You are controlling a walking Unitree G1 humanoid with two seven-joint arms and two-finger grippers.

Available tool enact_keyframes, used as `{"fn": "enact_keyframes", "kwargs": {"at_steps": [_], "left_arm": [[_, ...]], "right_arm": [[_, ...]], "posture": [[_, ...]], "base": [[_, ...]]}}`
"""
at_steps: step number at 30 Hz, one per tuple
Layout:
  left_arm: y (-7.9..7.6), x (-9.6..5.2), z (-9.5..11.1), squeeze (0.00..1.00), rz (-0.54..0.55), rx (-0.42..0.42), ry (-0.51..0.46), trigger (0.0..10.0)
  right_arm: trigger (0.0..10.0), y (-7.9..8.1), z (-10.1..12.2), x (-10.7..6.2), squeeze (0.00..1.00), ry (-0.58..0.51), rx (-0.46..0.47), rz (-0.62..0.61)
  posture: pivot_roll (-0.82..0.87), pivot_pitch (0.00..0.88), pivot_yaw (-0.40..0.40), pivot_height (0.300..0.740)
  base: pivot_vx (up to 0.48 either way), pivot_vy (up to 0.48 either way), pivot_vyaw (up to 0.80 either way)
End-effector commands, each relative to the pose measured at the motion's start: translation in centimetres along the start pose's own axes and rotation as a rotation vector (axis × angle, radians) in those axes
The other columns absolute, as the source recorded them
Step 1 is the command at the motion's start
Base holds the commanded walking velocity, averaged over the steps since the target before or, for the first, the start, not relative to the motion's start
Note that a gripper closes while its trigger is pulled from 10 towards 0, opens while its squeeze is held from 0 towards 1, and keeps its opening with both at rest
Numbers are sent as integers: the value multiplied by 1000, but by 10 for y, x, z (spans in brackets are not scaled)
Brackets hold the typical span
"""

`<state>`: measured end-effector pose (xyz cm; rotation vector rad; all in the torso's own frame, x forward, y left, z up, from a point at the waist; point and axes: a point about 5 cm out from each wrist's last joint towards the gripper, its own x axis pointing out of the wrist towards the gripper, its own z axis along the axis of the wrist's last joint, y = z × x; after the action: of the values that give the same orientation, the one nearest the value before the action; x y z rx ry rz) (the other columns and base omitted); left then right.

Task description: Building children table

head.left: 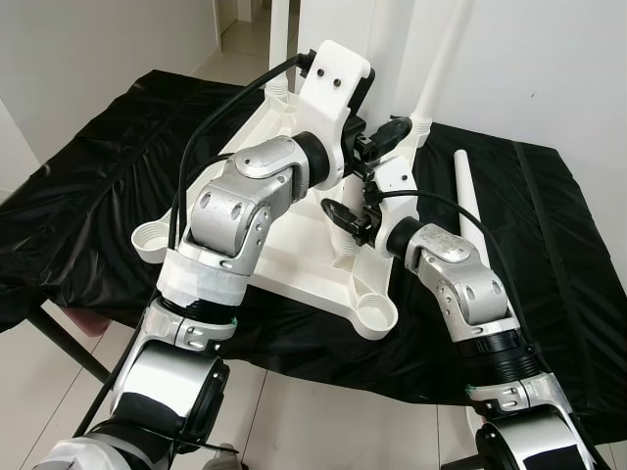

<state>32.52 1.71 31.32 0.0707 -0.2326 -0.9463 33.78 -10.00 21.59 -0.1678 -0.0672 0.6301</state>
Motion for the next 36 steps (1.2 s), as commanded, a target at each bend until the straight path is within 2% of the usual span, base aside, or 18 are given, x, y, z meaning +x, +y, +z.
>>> {"fn": "enact_keyframes", "kwargs": {"at_steps": [1, 4, 5, 6, 7, 17, 22, 23, 25, 26, 36], "left_arm": [[-5, 2, 0, 0, 2, 18, -5, 10000], [-6, 1, -1, 0, -3, 17, -4, 10000], [-6, 1, -1, 0, -7, 15, -5, 10000], [-7, 1, -1, 1000, -15, -2, -12, 10000], [-7, 0, -1, 1000, -21, -26, -18, 10000], [-5, -3, 2, 1000, -30, -51, -35, 10000], [0, -6, 5, 1000, 12, -52, -47, 10000], [5, -9, 3, 447, 41, -61, -48, 10000], [7, -11, 2, 447, 51, -67, -46, 10000], [9, -14, -2, 0, 70, -60, -38, 10000], [18, -35, -30, 0, 180, -48, 36, 10000]], "right_arm": [[0, -5, -1, -2, 0, 11, 14, -31], [0, -5, -1, -1, 0, 14, 22, -50], [4471, -5, -2, -1, 0, 17, 21, -57], [10000, -6, -2, 0, 0, 17, 24, -70], [10000, -7, -2, 1, 0, 19, 32, -83], [10000, -10, -3, 1, 0, 0, 44, -144], [10000, -13, -5, 0, 0, -9, 54, -191], [10000, -15, -8, -3, 0, -19, 72, -237], [10000, -16, -9, -4, 0, -21, 82, -255], [10000, -17, -13, -6, 0, -27, 103, -284], [10000, -19, -20, -19, 0, -83, 174, -406]], "posture": [[132, 41, -60, 740], [136, 38, -60, 740], [136, 38, -60, 740], [138, 35, -58, 740], [138, 35, -58, 740], [141, 27, -57, 740], [142, 27, -55, 740], [143, 30, -54, 740], [143, 30, -54, 740], [142, 32, -53, 740], [142, 47, -55, 740]], "base": [[0, 0, 0], [0, 0, 0], [0, 0, 0], [0, 0, 0], [0, 0, 0], [0, 0, 0], [0, 0, 0], [0, 0, 0], [0, 0, 0], [0, 0, 0], [0, 0, 0]]}}
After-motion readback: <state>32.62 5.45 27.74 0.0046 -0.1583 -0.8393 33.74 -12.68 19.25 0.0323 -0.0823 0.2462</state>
